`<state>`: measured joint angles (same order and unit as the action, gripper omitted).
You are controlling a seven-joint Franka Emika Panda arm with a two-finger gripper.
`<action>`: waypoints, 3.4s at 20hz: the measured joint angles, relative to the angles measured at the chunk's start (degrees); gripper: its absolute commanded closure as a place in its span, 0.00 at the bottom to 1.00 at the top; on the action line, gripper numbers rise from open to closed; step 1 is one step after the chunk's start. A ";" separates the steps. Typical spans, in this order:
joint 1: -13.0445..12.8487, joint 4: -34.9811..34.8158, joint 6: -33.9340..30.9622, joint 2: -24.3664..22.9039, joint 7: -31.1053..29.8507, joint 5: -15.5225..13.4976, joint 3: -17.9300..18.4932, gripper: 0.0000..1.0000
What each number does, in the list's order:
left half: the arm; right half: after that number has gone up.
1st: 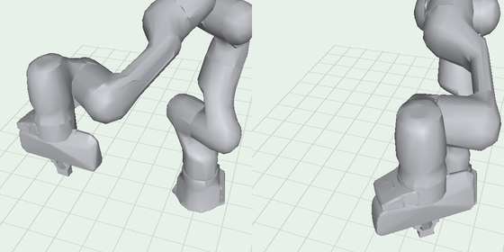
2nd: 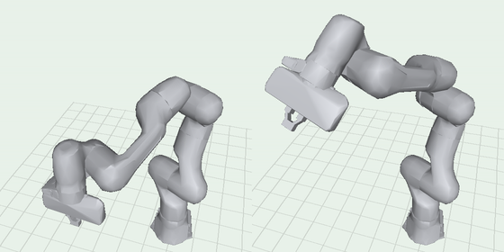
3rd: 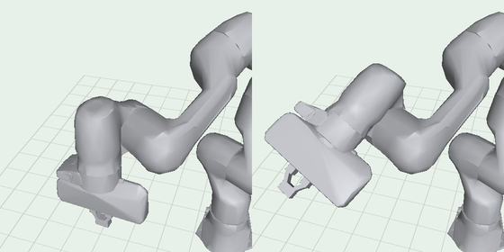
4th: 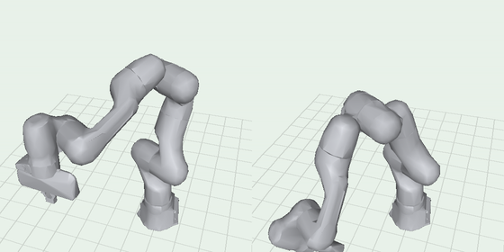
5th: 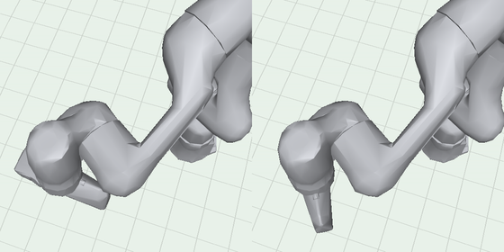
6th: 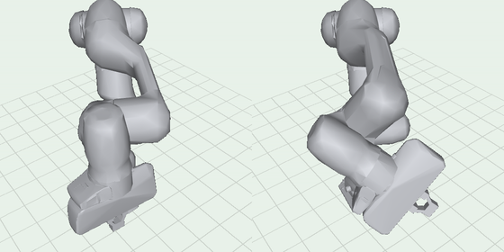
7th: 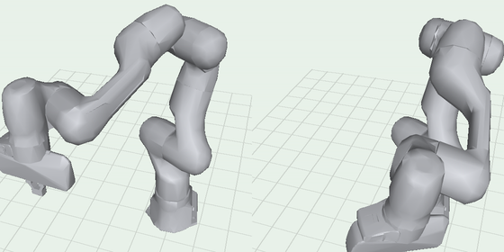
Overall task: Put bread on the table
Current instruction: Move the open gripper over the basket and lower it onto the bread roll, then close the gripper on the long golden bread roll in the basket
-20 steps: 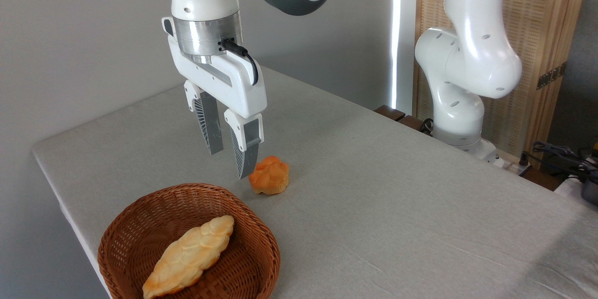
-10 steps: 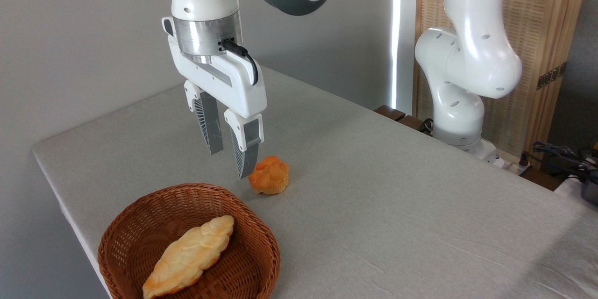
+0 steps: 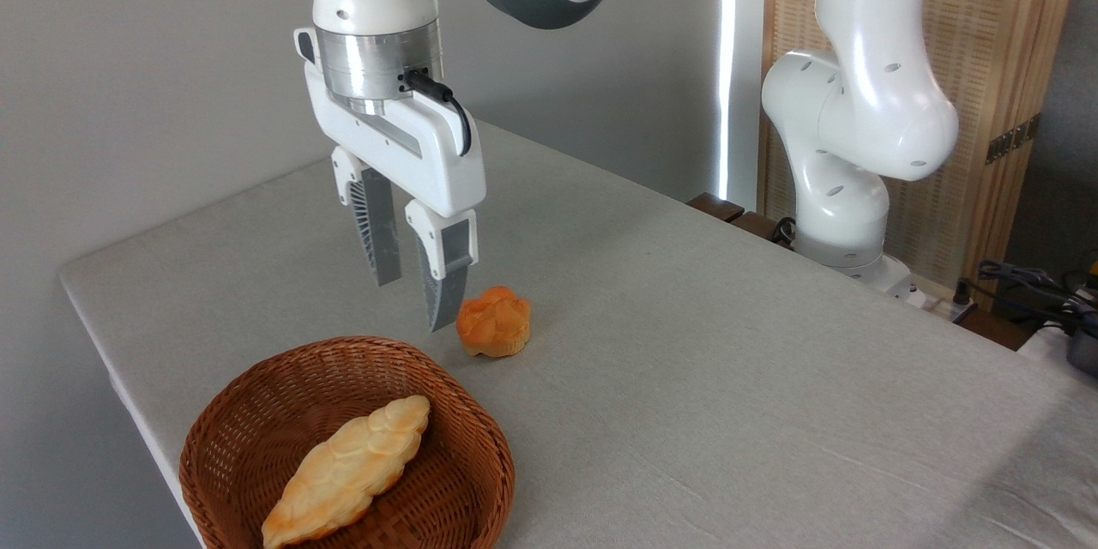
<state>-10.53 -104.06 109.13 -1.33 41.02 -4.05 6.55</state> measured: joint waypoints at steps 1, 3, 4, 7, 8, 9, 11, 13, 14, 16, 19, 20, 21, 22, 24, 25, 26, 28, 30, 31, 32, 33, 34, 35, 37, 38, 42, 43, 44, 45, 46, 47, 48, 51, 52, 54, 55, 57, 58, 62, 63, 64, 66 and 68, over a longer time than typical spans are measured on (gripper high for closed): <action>0.02 0.00 0.51 0.09 0.00 0.00 0.01 0.00; 0.09 -0.02 1.80 0.73 0.00 0.00 0.02 0.00; 0.14 -0.04 2.73 1.36 0.00 0.00 0.02 0.00; 0.21 -0.04 4.96 2.75 0.00 0.00 0.03 0.00; 0.22 -0.04 5.68 3.12 0.00 0.00 0.03 0.00; 0.24 -0.05 6.96 3.79 0.00 0.00 0.04 0.00; 0.30 -0.07 8.72 5.01 -0.01 0.00 0.05 0.00; 0.37 -0.09 9.92 6.38 -0.24 0.00 0.07 0.00; 0.43 -0.10 10.65 7.31 -0.62 0.00 0.12 0.00; 0.45 -0.11 11.88 8.67 -1.05 0.00 0.46 0.00; 0.51 -0.13 13.70 10.49 -1.16 0.00 0.88 0.00; 0.53 -0.14 14.36 11.40 -1.16 0.00 0.94 0.00; 0.52 -0.14 14.75 11.90 -1.16 0.00 0.95 0.00; 0.52 -0.15 15.83 12.85 -1.17 0.00 0.95 0.00; 0.51 -0.15 17.19 14.08 -1.17 0.00 0.95 0.00; 0.50 -0.15 17.50 14.39 -1.17 0.00 0.95 0.00; 0.47 -0.15 17.83 14.80 -1.17 0.00 0.95 0.00; 0.45 -0.14 17.98 15.03 -1.17 0.00 0.95 0.00; 0.42 -0.14 18.00 15.11 -1.17 0.00 0.95 0.00; 0.41 -0.14 18.00 15.12 -1.17 0.00 0.95 0.00; 0.41 -0.13 18.00 15.13 -1.17 0.00 0.94 0.00; 0.39 -0.13 18.00 15.18 -1.17 0.00 0.93 0.00; 0.38 -0.13 18.01 15.22 -1.17 0.00 0.92 0.00; 0.37 -0.13 18.03 15.28 -1.17 0.00 0.87 0.00; 0.36 -0.12 18.04 15.34 -1.17 0.00 0.73 0.00; 0.34 -0.11 18.04 15.35 -1.17 0.00 0.68 0.00; 0.15 0.12 18.07 15.35 -1.17 -0.01 0.59 0.00; 0.12 0.32 18.08 15.35 -1.17 -0.01 0.58 0.00; 0.11 0.46 18.08 15.35 -1.17 -0.01 0.58 0.00; 0.09 0.67 18.08 15.35 -1.17 -0.01 0.58 0.00; 0.08 0.75 18.08 15.35 -1.17 -0.01 0.57 0.00; 0.05 0.83 18.08 15.35 -1.17 -0.01 0.53 0.00; 0.02 0.85 18.08 15.35 -1.17 -0.01 0.48 0.00; -0.17 0.86 18.08 15.35 -1.17 -0.01 0.23 0.00; -0.19 0.86 18.08 15.36 -1.17 -0.01 0.19 0.00; -0.21 0.86 18.08 15.44 -1.17 0.00 0.07 0.00; -0.21 0.86 18.07 15.56 -1.17 0.00 0.05 0.00; -0.20 0.86 18.07 15.80 -1.17 0.01 0.05 0.00; -0.20 0.86 18.07 15.88 -1.17 0.01 0.05 0.00; -0.20 0.86 18.07 16.12 -1.15 0.05 0.05 0.17; -0.19 0.86 18.07 16.16 -1.15 0.07 0.05 0.25; -0.19 0.86 18.07 16.17 -1.15 0.07 0.05 0.44; -0.17 0.86 18.07 16.19 -1.15 0.08 0.05 0.59; -0.17 0.86 18.06 16.20 -1.15 0.08 0.05 0.61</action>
<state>-10.69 -103.20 127.19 14.87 39.87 -3.98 6.60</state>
